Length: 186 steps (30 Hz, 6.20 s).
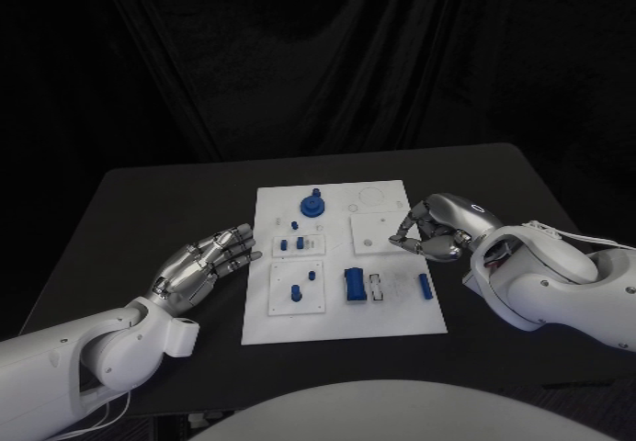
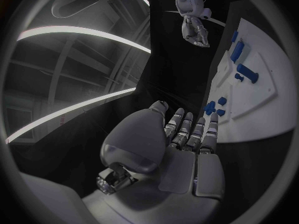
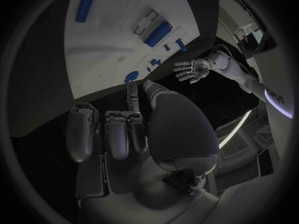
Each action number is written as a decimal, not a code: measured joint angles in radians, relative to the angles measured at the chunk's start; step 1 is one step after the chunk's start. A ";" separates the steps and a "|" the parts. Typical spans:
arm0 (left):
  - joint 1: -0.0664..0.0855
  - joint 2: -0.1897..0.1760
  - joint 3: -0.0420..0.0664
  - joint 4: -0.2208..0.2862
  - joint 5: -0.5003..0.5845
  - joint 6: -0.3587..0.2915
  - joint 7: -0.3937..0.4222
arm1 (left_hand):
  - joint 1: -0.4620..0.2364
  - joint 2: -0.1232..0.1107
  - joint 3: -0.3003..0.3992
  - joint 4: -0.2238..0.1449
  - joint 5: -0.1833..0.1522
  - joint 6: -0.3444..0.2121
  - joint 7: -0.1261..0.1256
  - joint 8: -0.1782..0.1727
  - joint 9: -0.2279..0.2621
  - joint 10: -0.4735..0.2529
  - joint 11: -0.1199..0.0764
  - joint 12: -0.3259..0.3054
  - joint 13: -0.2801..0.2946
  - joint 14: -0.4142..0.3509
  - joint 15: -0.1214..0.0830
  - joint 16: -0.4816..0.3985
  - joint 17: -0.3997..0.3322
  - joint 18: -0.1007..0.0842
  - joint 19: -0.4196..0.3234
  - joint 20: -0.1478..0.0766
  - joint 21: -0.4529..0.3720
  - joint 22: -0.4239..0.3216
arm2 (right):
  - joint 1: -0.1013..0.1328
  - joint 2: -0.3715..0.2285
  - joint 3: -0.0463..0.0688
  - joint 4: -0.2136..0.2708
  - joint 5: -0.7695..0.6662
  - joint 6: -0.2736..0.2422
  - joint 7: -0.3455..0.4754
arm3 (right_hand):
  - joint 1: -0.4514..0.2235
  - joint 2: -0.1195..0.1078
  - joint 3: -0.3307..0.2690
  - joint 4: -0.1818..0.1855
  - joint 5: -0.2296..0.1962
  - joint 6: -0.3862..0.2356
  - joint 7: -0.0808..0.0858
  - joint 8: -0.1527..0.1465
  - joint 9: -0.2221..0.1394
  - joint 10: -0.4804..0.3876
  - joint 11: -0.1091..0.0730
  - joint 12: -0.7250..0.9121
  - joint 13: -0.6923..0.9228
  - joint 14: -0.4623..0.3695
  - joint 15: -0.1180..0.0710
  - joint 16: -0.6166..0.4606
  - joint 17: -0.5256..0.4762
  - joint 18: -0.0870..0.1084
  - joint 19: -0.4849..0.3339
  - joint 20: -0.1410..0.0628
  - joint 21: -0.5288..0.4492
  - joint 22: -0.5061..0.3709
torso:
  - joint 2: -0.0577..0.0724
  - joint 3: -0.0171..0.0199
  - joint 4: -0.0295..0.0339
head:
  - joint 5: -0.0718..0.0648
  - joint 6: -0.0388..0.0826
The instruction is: Assemble the parts on the task board
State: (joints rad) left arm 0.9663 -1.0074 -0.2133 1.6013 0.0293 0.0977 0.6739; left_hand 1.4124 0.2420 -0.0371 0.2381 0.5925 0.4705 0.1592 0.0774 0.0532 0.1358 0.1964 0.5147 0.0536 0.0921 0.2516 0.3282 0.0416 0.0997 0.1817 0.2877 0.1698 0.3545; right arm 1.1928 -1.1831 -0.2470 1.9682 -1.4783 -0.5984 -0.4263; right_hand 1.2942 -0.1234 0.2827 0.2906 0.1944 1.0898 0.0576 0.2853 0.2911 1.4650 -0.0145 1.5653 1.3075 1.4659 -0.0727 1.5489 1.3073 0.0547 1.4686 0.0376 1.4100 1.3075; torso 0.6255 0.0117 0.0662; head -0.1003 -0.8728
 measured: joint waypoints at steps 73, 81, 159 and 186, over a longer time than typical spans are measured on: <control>0.104 0.039 0.002 -0.035 -0.038 -0.050 0.004 | 0.032 -0.026 0.016 0.036 0.000 0.015 0.001 -0.004 0.000 0.028 0.010 -0.008 0.002 -0.009 -0.034 -0.019 -0.001 0.032 -0.056 0.005 -0.039 -0.055 | -0.084 0.016 0.000 -0.025 -0.206 0.428 -0.247 | -0.080 -0.013 0.036 -0.015 0.180 -0.191 0.005 0.165 0.200 0.003 -0.003 0.000 0.000 0.001 -0.006 -0.025 0.000 0.000 -0.004 -0.004 -0.028 0.000 | 0.001 0.0004 -0.0010 | -0.204 0.000; 0.101 0.043 0.002 -0.039 -0.037 -0.045 0.004 | 0.041 -0.026 0.019 0.034 0.000 0.015 0.001 -0.004 0.000 0.034 0.017 -0.004 0.003 -0.006 -0.030 -0.011 -0.001 0.032 -0.048 0.006 -0.035 -0.046 | -0.094 0.037 0.007 -0.037 -0.168 0.392 -0.246 | -0.021 -0.017 0.071 -0.051 0.236 -0.198 0.006 0.155 0.200 0.003 -0.003 0.000 0.000 0.001 -0.006 -0.027 0.000 0.000 -0.004 -0.004 -0.028 0.000 | 0.001 0.0004 -0.0010 | -0.202 0.000; 0.071 0.045 0.002 -0.048 -0.036 -0.007 0.005 | 0.045 -0.029 0.029 0.028 0.004 0.016 0.001 -0.004 -0.001 0.042 0.024 0.008 0.003 0.001 -0.023 -0.007 0.001 0.032 -0.034 0.005 -0.027 -0.035 | -0.119 0.120 -0.001 -0.079 0.615 0.043 0.008 | -0.096 -0.015 -0.008 -0.028 0.132 -0.172 0.003 0.179 0.159 0.000 0.000 0.000 0.000 0.001 -0.005 -0.010 0.000 0.000 -0.004 -0.004 0.010 0.001 | 0.001 0.0003 -0.0009 | -0.128 0.000; 0.066 0.042 0.002 -0.047 -0.036 -0.002 0.005 | 0.045 -0.029 0.032 0.031 0.004 0.016 0.001 -0.004 -0.001 0.044 0.026 0.008 0.003 0.004 -0.021 0.000 0.001 0.032 -0.028 0.007 -0.023 -0.032 | -0.125 0.064 -0.002 -0.020 0.391 0.027 0.025 | -0.047 -0.005 -0.152 0.000 -0.014 -0.189 -0.028 0.367 0.282 0.000 -0.018 0.000 0.000 0.002 -0.019 -0.010 0.000 0.000 -0.003 -0.015 0.010 0.000 | 0.001 0.0004 -0.0011 | -0.119 0.000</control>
State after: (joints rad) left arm 1.0326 -0.9654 -0.2117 1.5539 -0.0070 0.0958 0.6787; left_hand 1.4569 0.2125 -0.0049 0.2690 0.5965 0.4860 0.1607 0.0735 0.0526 0.1797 0.2228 0.5225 0.0568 0.0958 0.2310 0.3281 0.0422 0.1315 0.1534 0.2944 0.1469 0.3226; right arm 1.0674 -1.1193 -0.2485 1.9477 -1.0872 -0.5719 -0.4008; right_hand 1.2477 -0.1288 0.1305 0.2909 0.1801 0.9009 0.0293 0.6528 0.5733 1.4654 -0.0329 1.5653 1.3075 1.4682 -0.0914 1.5392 1.3073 0.0546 1.4652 0.0231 1.4197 1.3078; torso 0.6265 0.0121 0.0652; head -0.2196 -0.8727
